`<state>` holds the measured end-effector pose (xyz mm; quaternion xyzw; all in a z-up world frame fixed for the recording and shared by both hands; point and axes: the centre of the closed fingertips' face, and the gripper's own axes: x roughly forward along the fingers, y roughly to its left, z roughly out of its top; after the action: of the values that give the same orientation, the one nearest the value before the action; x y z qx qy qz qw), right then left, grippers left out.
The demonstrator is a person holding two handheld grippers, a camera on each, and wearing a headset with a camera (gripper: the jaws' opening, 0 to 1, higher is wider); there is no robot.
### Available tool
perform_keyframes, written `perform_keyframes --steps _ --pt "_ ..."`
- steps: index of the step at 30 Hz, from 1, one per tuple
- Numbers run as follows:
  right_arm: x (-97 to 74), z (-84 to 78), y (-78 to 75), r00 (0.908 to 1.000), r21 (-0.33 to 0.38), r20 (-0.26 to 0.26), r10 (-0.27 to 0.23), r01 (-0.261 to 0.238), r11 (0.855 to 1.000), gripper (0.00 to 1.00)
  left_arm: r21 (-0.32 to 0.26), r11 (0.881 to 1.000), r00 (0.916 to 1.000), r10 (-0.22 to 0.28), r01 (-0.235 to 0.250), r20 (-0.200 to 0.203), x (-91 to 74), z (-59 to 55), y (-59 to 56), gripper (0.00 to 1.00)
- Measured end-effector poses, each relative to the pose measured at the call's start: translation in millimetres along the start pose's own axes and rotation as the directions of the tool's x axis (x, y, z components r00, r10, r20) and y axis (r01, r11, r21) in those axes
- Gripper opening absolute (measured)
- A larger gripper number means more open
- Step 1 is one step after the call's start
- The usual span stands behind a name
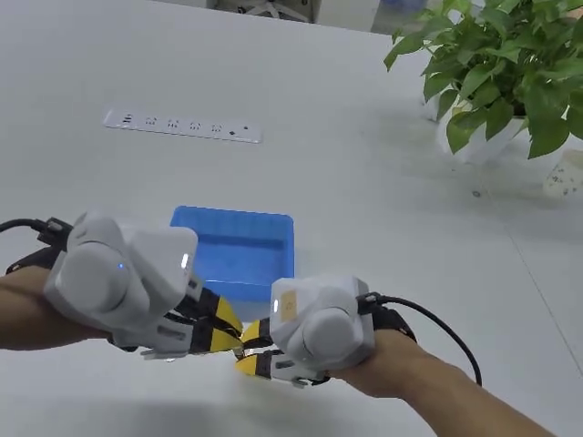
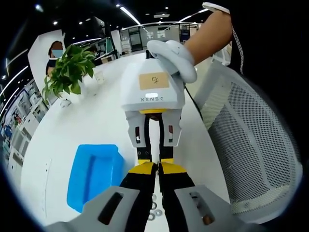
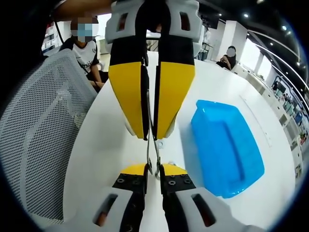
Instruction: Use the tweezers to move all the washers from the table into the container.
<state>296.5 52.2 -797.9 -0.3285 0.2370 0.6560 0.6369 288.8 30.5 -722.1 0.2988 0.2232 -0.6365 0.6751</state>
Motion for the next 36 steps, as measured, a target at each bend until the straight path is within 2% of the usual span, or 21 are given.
perform_keyframes --steps 11,18,24,31,36 --pt "-1.9 1.0 -6.6 0.9998 0.006 0.008 -0.018 0.018 1.000 0.12 0.007 1.000 1.0000 -0.002 0.002 0.003 -0.8 3.7 4.4 0.07" --pt "0.6 -0.9 -5.5 1.0000 0.010 0.001 -0.007 0.007 1.000 0.12 0.001 1.000 0.9999 -0.007 0.007 -0.007 1.0 1.6 5.1 0.07" --pt "1.2 0.0 -7.0 0.9999 0.015 0.007 -0.012 0.012 1.000 0.13 -0.004 1.000 1.0000 -0.002 0.002 0.003 2.3 3.2 8.6 0.07" --pt "-0.4 0.2 -9.6 0.9997 0.043 0.015 -0.021 0.020 0.999 0.13 -0.020 1.000 0.9998 0.016 -0.015 0.010 3.5 3.5 16.4 0.07" --pt "-0.4 -0.6 -10.0 0.9997 0.067 0.016 -0.021 0.020 0.998 0.12 -0.027 1.000 0.9998 0.012 -0.012 0.017 4.4 4.4 16.1 0.07"
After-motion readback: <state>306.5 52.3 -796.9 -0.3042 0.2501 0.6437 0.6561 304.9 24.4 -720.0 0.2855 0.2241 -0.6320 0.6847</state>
